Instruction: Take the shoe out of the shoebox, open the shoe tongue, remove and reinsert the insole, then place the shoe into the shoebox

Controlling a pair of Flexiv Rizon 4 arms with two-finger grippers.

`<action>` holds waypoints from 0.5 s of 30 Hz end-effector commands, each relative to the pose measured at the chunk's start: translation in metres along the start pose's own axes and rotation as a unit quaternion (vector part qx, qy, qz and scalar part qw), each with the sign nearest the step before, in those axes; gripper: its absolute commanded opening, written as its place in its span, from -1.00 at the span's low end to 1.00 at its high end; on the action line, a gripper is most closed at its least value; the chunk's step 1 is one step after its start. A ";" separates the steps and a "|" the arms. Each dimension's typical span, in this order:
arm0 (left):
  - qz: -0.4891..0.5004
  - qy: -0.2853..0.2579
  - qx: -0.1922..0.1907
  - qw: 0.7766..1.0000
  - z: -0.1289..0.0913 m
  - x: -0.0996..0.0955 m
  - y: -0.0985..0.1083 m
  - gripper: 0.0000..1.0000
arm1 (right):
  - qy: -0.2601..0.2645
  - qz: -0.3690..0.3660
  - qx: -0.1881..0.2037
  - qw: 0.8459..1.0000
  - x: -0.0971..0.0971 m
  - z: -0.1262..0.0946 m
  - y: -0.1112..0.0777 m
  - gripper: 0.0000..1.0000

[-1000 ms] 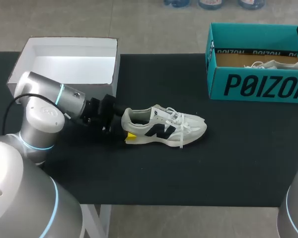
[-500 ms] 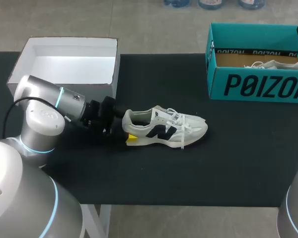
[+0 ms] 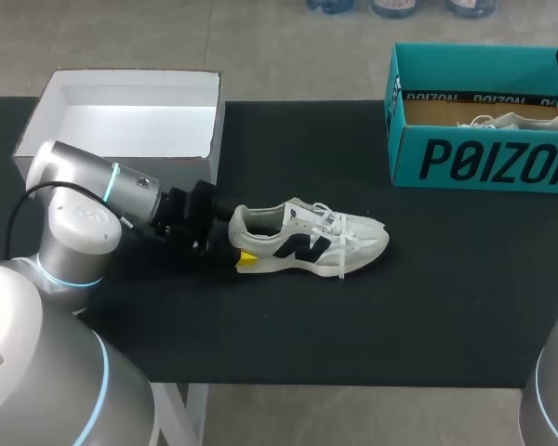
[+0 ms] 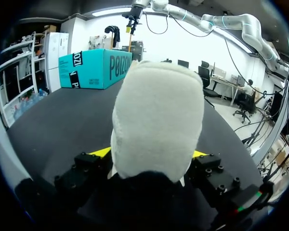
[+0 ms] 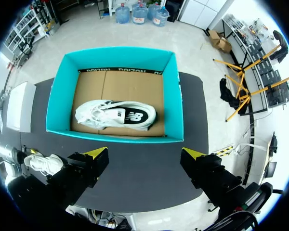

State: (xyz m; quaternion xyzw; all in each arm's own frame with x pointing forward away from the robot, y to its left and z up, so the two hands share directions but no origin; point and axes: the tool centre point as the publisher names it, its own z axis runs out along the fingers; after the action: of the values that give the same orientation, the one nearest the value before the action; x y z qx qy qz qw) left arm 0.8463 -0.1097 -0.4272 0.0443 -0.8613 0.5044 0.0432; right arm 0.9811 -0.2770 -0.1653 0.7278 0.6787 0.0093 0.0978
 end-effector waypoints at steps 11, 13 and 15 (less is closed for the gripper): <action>0.000 0.000 0.000 1.000 0.001 0.000 0.001 -1.00 | -0.028 0.118 0.016 0.993 0.065 -0.013 -0.093 1.00; 0.000 0.000 0.000 1.000 0.001 0.000 0.001 -1.00 | -0.020 0.118 0.019 0.993 0.074 -0.014 -0.106 1.00; 0.000 0.000 0.000 1.000 0.001 0.000 0.001 -1.00 | -0.011 0.116 0.025 0.993 0.082 -0.014 -0.116 1.00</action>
State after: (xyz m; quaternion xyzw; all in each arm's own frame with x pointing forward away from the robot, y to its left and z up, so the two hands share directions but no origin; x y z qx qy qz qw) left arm 0.8464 -0.1098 -0.4273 0.0443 -0.8612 0.5044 0.0433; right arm 0.8952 -0.1903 -0.1752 0.8060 0.5863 -0.0274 0.0765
